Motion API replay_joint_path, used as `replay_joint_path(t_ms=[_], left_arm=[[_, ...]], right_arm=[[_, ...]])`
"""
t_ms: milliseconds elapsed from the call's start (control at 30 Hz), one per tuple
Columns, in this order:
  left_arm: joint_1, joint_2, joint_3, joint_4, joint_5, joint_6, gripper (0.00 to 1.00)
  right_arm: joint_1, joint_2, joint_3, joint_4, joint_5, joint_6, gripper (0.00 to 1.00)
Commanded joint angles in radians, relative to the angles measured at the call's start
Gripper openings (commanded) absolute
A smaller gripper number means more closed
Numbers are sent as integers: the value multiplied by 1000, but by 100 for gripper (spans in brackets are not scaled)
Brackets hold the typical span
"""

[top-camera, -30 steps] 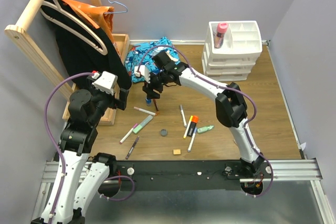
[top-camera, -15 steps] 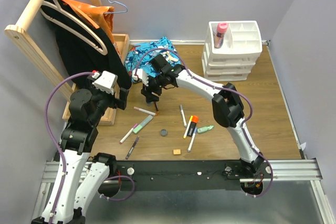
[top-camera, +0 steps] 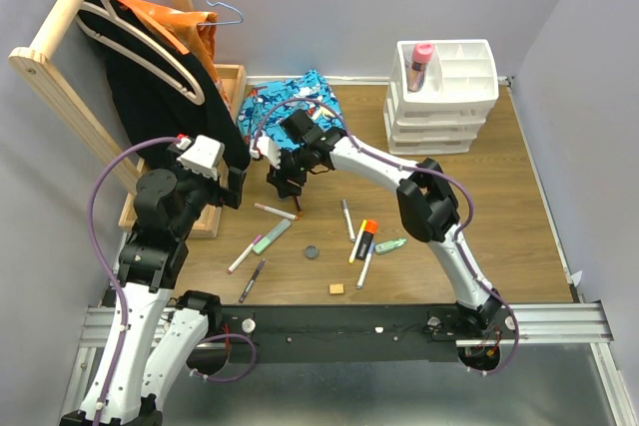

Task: Sort the stationery into containers
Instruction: Pick up the stationery from the center of the board.

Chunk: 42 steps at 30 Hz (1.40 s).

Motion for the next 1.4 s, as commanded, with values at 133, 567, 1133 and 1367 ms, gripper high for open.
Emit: replay_joint_path(t_ms=[133,567,1133,1367], left_arm=[[8,-3,-18,26,3,-17,99],[11,-15,-36,38,54,-17,99],[14,-32,-104,110,59,-43,99],[17,-52,-115,95,55,-42,99]], right_arm=[[17,18,10,30,-6,27,44],[23,-198,-132,-62,14,12,1],[28,-648,-719,245,-105,-63,1],[72,-643,-742,224,-104,-106,1]])
